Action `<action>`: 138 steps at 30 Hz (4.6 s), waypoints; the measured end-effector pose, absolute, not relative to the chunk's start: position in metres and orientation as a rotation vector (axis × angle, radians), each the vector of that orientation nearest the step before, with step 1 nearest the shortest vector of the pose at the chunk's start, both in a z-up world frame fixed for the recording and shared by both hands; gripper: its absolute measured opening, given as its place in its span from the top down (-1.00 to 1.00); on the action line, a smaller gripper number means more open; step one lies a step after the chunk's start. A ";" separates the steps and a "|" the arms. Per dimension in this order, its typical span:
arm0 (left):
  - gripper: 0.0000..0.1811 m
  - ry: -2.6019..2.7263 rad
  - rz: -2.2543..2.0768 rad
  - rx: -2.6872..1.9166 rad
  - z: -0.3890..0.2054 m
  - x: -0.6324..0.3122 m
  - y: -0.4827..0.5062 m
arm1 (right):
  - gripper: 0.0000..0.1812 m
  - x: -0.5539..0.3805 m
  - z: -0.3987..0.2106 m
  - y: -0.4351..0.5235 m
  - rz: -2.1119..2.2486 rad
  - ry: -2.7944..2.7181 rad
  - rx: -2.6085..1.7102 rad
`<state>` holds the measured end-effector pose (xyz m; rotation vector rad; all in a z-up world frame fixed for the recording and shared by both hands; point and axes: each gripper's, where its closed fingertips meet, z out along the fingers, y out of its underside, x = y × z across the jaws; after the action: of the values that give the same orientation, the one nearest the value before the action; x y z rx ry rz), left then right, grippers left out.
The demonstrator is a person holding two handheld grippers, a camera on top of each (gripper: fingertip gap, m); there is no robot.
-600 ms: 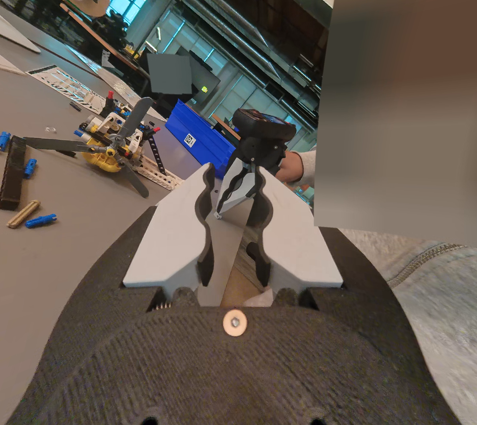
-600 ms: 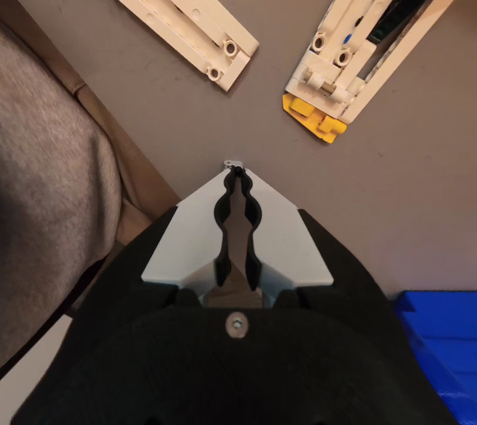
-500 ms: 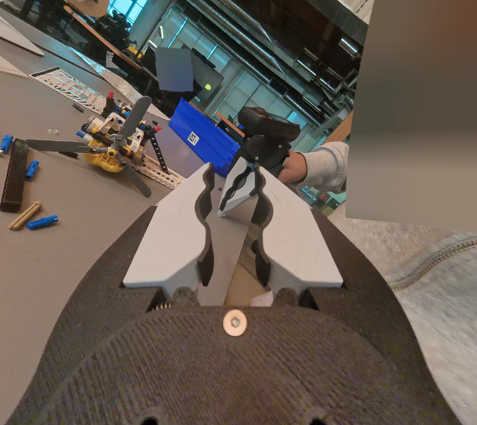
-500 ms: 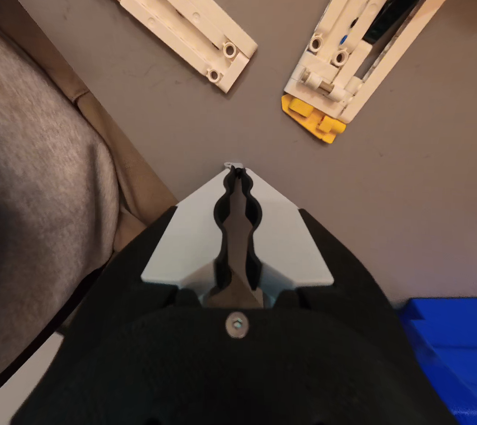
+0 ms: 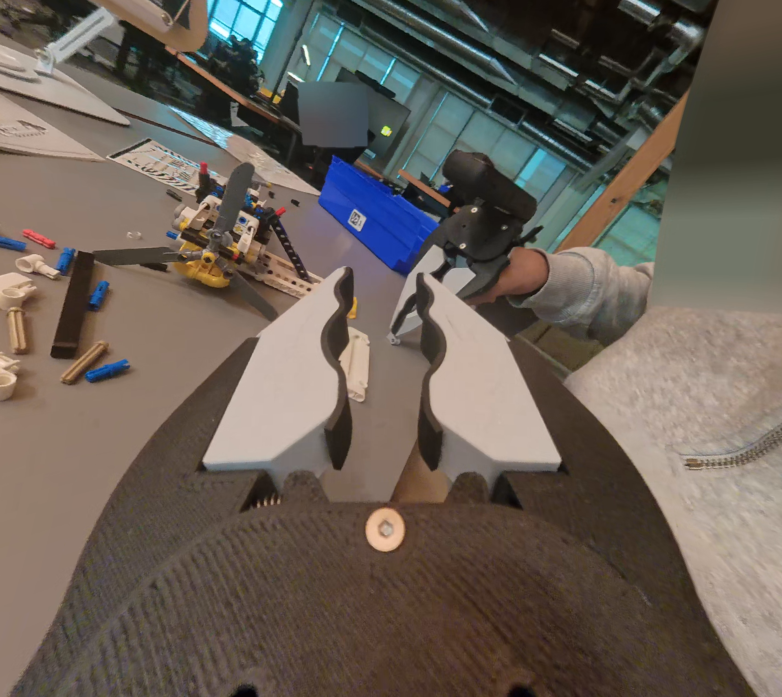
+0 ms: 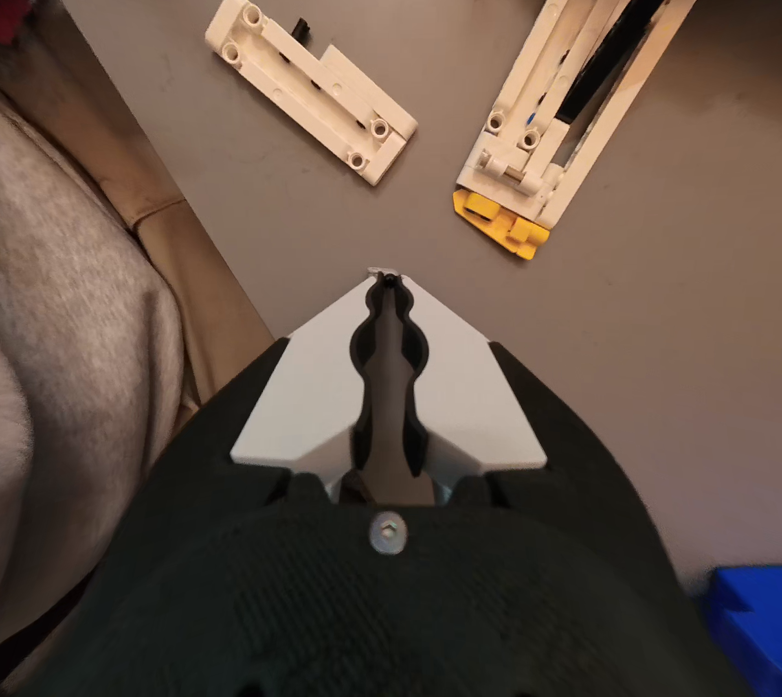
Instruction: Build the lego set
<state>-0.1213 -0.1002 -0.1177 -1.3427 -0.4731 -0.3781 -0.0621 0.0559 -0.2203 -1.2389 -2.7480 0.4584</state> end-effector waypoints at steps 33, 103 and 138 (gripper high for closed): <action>0.79 -0.421 0.264 -1.348 -0.072 -0.158 -0.087 | 0.84 -0.124 -0.098 0.067 1.221 -1.469 -0.982; 0.93 -0.577 -0.667 -1.815 -0.136 -0.048 0.058 | 0.67 -0.049 -0.124 0.063 1.401 -1.751 -0.684; 0.74 -0.308 -0.010 -2.260 -0.209 -0.057 0.053 | 1.00 -0.038 -0.212 0.068 1.003 -2.189 -0.925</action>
<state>-0.0565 0.0528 -0.2086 -2.2604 -0.3078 -0.0105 -0.0378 0.0682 -0.2116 -0.9247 -2.1890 1.0027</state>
